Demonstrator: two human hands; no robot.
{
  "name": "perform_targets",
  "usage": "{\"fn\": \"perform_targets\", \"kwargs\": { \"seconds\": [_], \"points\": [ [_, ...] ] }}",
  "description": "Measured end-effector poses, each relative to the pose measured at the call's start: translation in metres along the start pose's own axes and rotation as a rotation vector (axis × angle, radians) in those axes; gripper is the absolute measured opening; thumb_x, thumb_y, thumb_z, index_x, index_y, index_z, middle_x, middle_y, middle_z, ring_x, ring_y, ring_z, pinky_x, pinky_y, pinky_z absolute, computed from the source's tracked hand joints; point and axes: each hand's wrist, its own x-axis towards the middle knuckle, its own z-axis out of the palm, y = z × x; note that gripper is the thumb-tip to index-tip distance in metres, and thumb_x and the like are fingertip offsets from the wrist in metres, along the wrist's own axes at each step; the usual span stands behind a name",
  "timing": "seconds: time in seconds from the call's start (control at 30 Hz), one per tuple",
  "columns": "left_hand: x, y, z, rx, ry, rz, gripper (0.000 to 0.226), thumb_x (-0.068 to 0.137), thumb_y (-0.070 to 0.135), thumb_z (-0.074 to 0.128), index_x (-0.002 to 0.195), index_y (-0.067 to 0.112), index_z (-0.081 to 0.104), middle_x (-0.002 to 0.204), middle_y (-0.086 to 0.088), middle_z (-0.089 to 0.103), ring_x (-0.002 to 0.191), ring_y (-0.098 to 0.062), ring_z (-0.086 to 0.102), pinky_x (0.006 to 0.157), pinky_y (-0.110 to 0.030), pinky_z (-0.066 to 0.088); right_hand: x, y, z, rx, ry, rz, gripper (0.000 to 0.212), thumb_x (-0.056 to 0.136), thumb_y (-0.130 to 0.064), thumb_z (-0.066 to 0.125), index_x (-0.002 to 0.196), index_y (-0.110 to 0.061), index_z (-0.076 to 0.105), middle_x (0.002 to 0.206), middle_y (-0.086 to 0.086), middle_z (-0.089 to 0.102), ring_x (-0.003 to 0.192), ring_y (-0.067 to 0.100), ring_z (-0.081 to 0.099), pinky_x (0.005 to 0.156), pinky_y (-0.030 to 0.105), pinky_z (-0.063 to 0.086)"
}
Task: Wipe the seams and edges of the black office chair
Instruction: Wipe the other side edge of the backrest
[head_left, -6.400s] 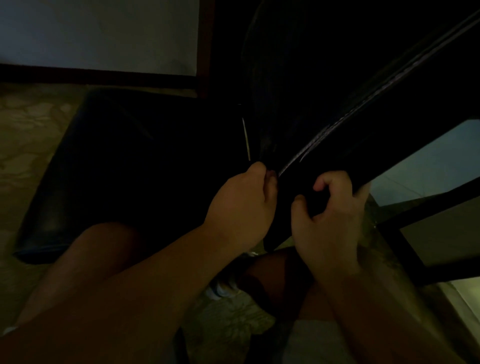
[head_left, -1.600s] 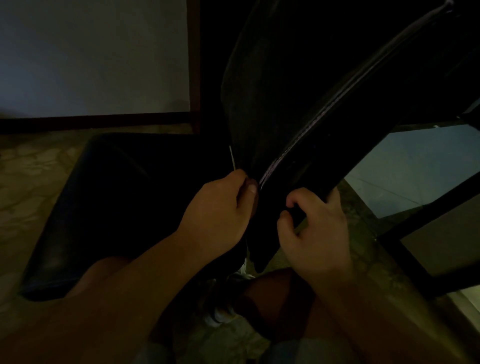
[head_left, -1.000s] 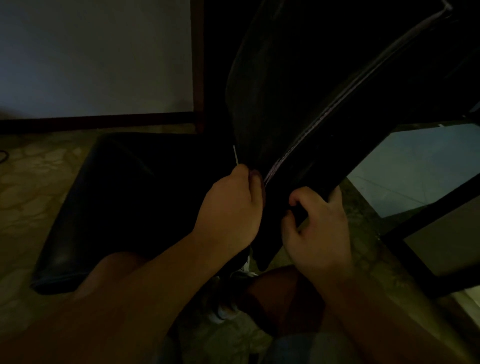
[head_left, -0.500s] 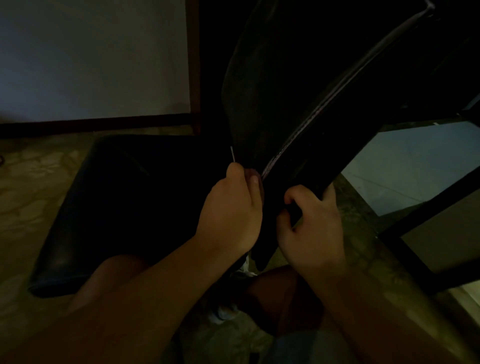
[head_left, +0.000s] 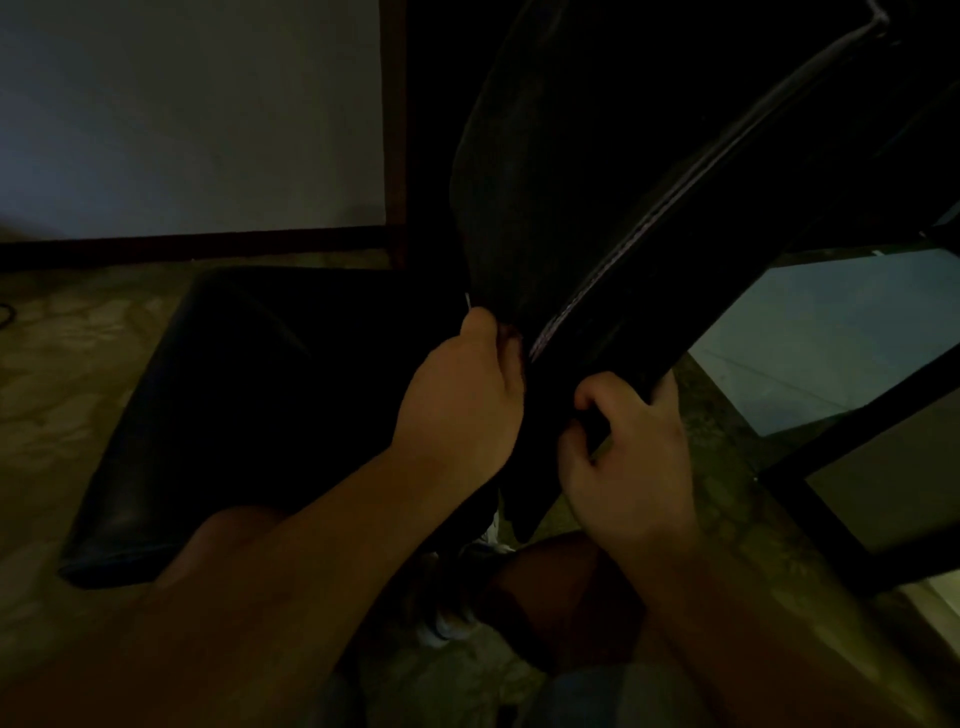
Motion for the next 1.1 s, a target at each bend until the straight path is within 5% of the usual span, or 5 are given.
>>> {"fn": "perform_targets", "kwargs": {
  "seconds": [0.13,0.3,0.43,1.1],
  "points": [
    [-0.019,0.001,-0.001,0.067,-0.08,0.106,0.018,0.107,0.034,0.037,0.093,0.024,0.044,0.074,0.004,0.056,0.061,-0.011,0.057,0.055,-0.031,0.047,0.0,0.0,0.0,0.006,0.001,-0.009,0.016,0.077,-0.004,0.066,0.085,-0.014,0.056,0.108,0.003,0.045,0.094,-0.01,0.043,0.063,0.003,0.036],
    [0.004,0.0,-0.005,-0.017,0.002,0.003,0.018,0.107,0.03,0.043,0.093,0.019,0.047,0.076,0.003,0.056,0.065,-0.01,0.057,0.059,-0.023,0.045,0.001,-0.002,0.001,0.008,0.004,0.004,0.019,0.076,-0.003,0.066,0.085,-0.015,0.054,0.107,0.0,0.042,0.093,-0.007,0.044,0.062,0.003,0.037],
    [-0.013,0.004,0.0,0.021,-0.043,0.083,0.018,0.107,0.032,0.04,0.094,0.021,0.045,0.075,0.002,0.056,0.062,-0.013,0.058,0.058,-0.032,0.048,-0.001,0.0,0.0,0.007,-0.004,-0.01,0.02,0.076,-0.003,0.067,0.087,-0.015,0.055,0.108,0.001,0.043,0.094,-0.011,0.043,0.063,0.002,0.036],
    [-0.003,0.009,-0.006,0.02,-0.029,0.1,0.02,0.107,0.029,0.042,0.089,0.02,0.044,0.072,0.003,0.053,0.062,-0.012,0.056,0.063,-0.031,0.047,-0.002,-0.001,0.0,0.007,-0.006,-0.026,0.021,0.076,-0.003,0.067,0.088,-0.016,0.055,0.11,0.0,0.041,0.092,-0.016,0.041,0.063,0.001,0.035]
  ]
}}
